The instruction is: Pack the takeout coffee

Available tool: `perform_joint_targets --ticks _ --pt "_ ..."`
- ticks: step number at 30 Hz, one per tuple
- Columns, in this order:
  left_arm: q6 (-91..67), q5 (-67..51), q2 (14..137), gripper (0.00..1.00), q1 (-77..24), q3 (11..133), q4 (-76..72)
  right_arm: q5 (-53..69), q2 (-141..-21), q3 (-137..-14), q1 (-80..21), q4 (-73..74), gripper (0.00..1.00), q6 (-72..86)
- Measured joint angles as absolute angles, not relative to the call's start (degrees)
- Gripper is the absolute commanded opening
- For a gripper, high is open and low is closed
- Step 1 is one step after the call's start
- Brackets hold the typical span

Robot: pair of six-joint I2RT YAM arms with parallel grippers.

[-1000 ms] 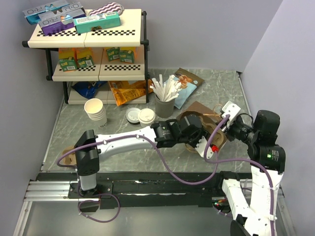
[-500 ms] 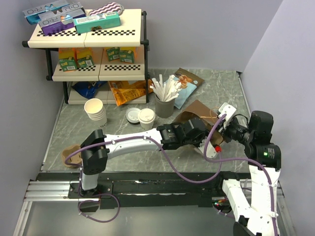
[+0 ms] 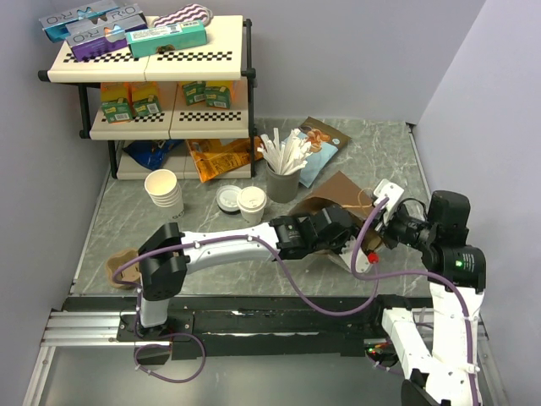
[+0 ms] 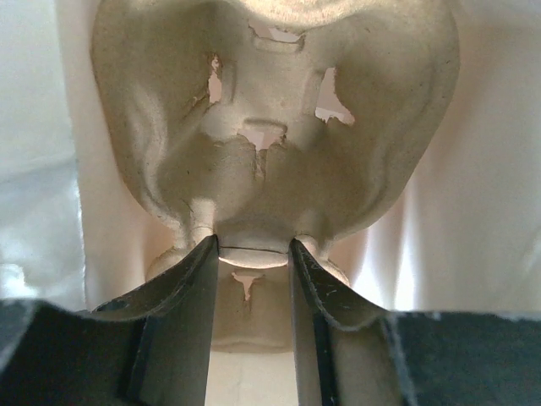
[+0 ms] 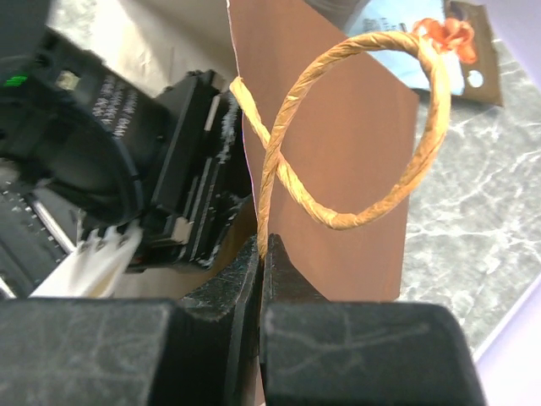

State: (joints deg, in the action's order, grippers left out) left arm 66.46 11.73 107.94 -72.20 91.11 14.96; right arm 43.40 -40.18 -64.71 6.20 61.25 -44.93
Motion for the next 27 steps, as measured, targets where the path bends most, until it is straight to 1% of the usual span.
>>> perform_joint_targets --ticks 6,10,17,22,27 --pt "67.83 10.76 107.94 0.01 -71.96 85.71 10.63 44.66 -37.63 -64.47 6.15 64.31 0.00 -44.91" --pt "67.70 10.02 107.94 0.01 -71.81 84.55 8.32 44.71 -37.21 -64.49 6.13 67.90 0.00 -46.61" --pt "66.78 4.69 105.54 0.01 -70.22 78.24 1.87 44.88 -35.40 -63.64 6.13 70.91 0.00 -49.63" --pt "66.11 -0.01 103.04 0.01 -69.23 75.13 0.43 44.25 -34.57 -62.28 6.13 71.48 0.00 -51.35" --pt "65.21 -1.72 101.97 0.01 -68.71 73.32 -1.04 44.16 -34.48 -62.28 6.13 71.68 0.00 -52.53"
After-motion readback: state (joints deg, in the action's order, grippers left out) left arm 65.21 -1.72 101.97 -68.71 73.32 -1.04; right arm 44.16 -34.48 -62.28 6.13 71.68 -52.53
